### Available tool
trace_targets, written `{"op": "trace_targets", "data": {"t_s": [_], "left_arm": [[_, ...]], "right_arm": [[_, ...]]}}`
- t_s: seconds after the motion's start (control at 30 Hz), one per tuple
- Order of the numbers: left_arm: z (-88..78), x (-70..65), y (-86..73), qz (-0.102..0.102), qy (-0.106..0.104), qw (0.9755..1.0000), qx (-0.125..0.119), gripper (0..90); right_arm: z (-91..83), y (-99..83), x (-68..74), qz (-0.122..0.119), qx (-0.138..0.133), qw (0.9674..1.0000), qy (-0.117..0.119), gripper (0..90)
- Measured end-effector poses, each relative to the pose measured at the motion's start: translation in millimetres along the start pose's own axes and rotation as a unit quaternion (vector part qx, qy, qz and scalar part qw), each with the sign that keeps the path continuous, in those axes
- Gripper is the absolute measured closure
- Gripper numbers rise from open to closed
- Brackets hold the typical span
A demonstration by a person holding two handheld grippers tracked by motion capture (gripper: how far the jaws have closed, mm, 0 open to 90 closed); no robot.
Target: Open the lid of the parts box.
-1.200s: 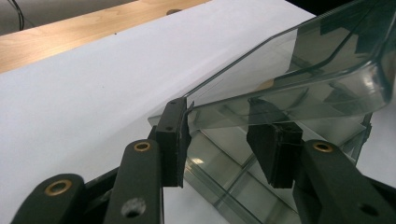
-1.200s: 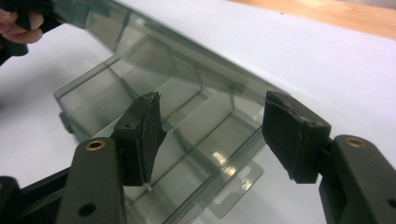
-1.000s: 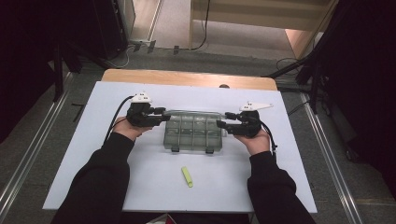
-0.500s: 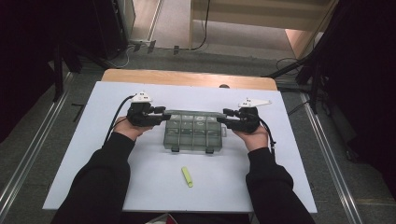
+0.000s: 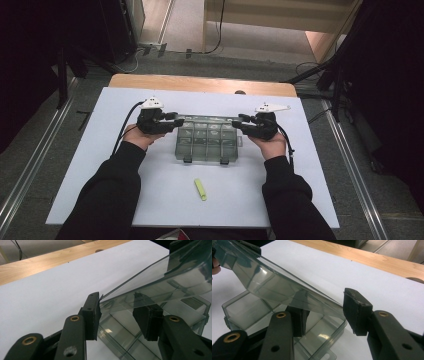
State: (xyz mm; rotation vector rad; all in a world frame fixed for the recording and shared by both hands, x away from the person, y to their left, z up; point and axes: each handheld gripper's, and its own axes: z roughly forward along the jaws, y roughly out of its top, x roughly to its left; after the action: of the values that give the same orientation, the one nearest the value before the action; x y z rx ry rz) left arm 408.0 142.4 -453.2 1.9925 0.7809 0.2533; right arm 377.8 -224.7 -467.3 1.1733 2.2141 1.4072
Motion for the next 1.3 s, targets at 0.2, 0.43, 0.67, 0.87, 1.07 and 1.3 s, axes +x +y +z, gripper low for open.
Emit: {"op": "trace_targets", "data": {"t_s": [0.2,0.43,0.67,0.87,1.07,1.3], "left_arm": [[0.1,-0.6,1.7,-0.002,0.002,1.0000,-0.004,56.0],[3.8,0.5,3.0,0.001,0.013,0.9999,-0.007,56.1],[8.9,1.6,4.4,0.001,0.025,0.9996,-0.015,56.1],[12.0,3.8,4.8,-0.004,0.029,0.9993,-0.024,56.1],[15.9,4.5,4.5,-0.002,0.035,0.9989,-0.030,56.2],[19.4,8.7,3.6,-0.015,0.036,0.9987,-0.033,56.3]], "right_arm": [[1.5,2.0,-0.6,0.000,-0.002,1.0000,-0.006,57.1],[5.0,3.5,-3.0,0.003,-0.004,1.0000,-0.007,57.3],[7.9,3.8,-4.5,0.006,-0.007,0.9999,-0.011,57.5],[10.9,3.8,-5.5,0.009,-0.009,0.9998,-0.013,58.0],[14.8,4.5,-5.6,0.014,-0.012,0.9996,-0.020,59.2],[18.7,3.6,-8.5,0.031,-0.017,0.9991,-0.021,59.3]]}}
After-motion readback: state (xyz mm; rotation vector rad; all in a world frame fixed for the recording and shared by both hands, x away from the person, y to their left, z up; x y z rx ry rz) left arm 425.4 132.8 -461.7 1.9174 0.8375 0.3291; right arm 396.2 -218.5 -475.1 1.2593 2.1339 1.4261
